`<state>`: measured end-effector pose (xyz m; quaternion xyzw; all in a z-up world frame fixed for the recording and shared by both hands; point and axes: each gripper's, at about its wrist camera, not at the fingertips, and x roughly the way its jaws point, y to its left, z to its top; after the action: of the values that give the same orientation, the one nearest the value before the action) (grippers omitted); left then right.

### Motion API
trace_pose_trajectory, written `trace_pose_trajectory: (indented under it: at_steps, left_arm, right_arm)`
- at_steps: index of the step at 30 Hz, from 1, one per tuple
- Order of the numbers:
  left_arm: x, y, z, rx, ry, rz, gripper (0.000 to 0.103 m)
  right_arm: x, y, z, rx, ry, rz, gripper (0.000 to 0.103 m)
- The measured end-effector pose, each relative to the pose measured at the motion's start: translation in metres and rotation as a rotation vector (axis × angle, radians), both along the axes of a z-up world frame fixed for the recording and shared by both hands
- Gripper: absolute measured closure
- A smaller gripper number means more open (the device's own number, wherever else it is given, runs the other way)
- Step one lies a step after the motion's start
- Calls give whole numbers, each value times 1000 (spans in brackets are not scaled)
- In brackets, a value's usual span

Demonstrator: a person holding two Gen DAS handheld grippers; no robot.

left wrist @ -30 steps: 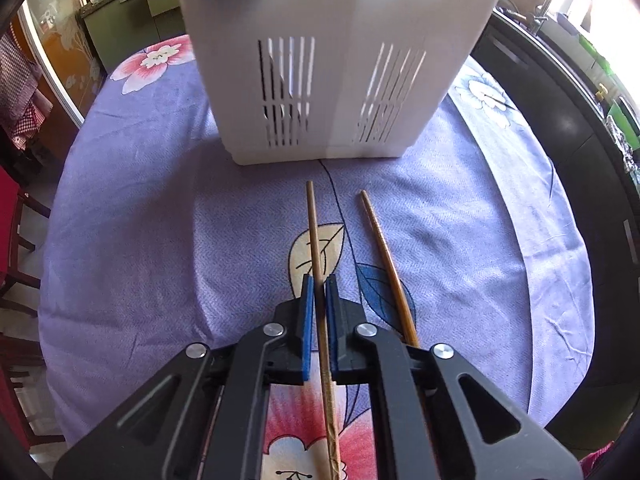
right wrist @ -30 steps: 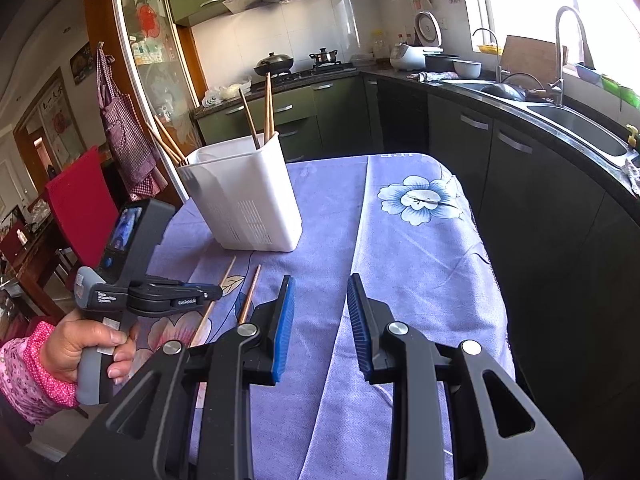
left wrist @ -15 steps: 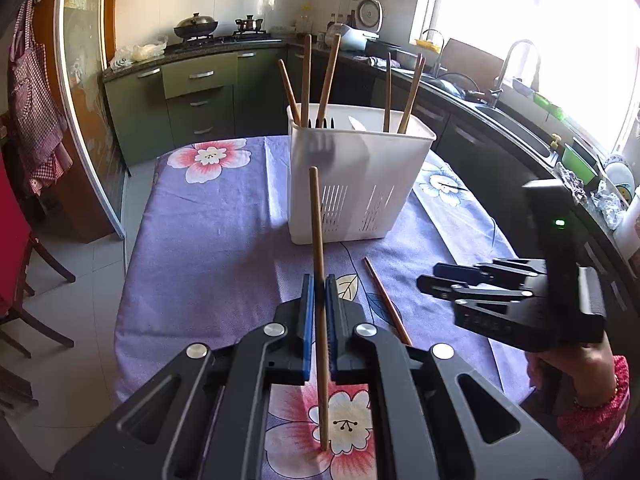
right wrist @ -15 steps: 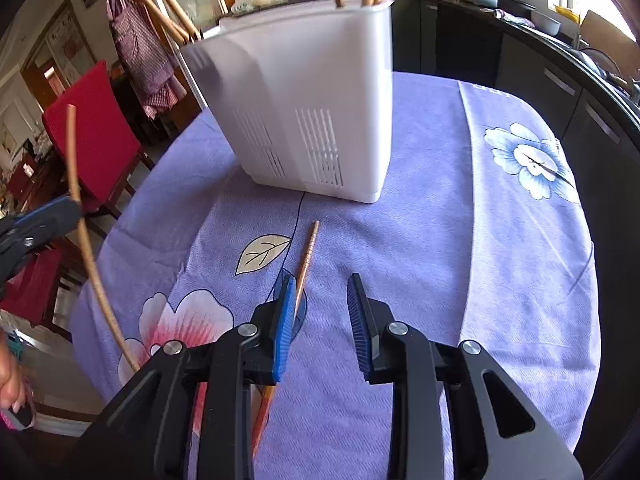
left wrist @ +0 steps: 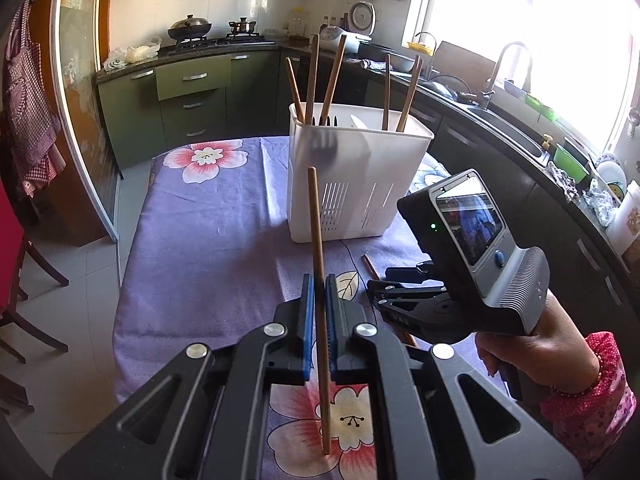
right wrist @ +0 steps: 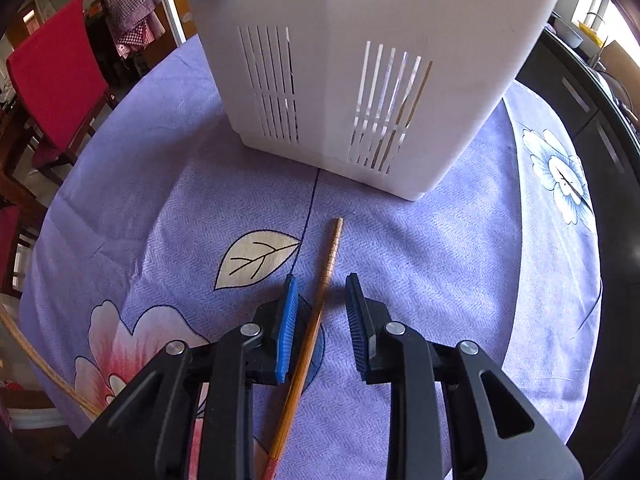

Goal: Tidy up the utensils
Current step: 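Grasp a wooden chopstick with left tool while right tool grasps the last chopstick, then lift both chopsticks upright and carry them over the white holder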

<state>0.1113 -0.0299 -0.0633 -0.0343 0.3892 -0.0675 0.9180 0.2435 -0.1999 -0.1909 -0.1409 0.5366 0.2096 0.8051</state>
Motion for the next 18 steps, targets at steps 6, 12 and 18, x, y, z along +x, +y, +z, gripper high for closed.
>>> trace_pose_trajectory:
  at_steps: [6,12,18]
  left_arm:
    - [0,0,0,-1,0,2,97]
    - [-1,1,3,3,-8,5,97]
    - [-10,4,12,10,-49,15,98]
  right_arm:
    - [0,4,-1,42,-4,0,96]
    - [-12,-19,49,196,-112,-29,96]
    - [-61,-66,122,343,-349,-71,96]
